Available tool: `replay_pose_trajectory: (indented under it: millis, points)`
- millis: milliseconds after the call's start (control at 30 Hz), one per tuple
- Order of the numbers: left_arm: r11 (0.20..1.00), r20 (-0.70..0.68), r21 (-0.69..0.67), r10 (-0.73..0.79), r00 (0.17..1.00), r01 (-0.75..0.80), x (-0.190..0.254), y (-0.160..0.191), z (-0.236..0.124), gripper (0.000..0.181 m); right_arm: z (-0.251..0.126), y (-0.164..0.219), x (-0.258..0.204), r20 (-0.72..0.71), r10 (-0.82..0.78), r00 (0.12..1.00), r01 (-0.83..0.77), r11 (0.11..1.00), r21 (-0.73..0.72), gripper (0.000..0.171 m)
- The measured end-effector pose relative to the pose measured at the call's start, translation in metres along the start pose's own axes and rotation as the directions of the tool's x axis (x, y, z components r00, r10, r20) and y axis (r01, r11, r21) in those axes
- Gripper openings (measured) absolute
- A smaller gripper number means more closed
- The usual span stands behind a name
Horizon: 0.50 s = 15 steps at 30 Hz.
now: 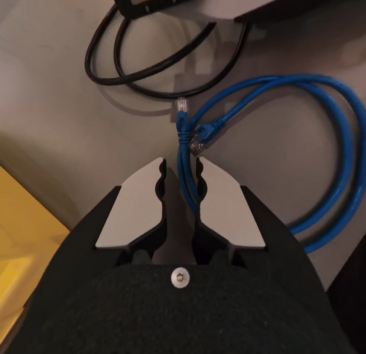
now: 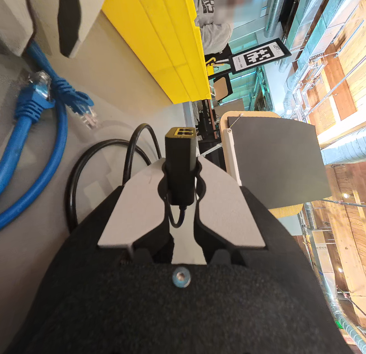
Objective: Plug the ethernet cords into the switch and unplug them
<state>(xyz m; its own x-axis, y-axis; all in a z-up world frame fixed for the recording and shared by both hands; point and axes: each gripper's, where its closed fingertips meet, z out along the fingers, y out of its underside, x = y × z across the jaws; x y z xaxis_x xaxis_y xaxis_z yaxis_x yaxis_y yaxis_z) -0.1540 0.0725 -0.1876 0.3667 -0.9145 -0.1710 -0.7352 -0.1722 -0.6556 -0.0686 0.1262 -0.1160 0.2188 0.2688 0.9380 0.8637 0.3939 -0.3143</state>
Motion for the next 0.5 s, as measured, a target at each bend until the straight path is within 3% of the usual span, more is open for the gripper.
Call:
replay_pose_trajectory:
  millis: [233,500]
  points:
    - [0.995,-0.075,0.027,-0.09,0.993,0.092,0.011,-0.001,0.008,0.013,0.0,0.001,-0.001,0.009,0.007,1.0,-0.007,1.0,-0.001,0.024]
    - [1.0,-0.036,0.018,0.01,0.999,-0.01,0.008,-0.001,0.007,0.012,0.001,0.001,-0.003,0.018,0.002,1.0,-0.001,1.0,-0.005,0.024]
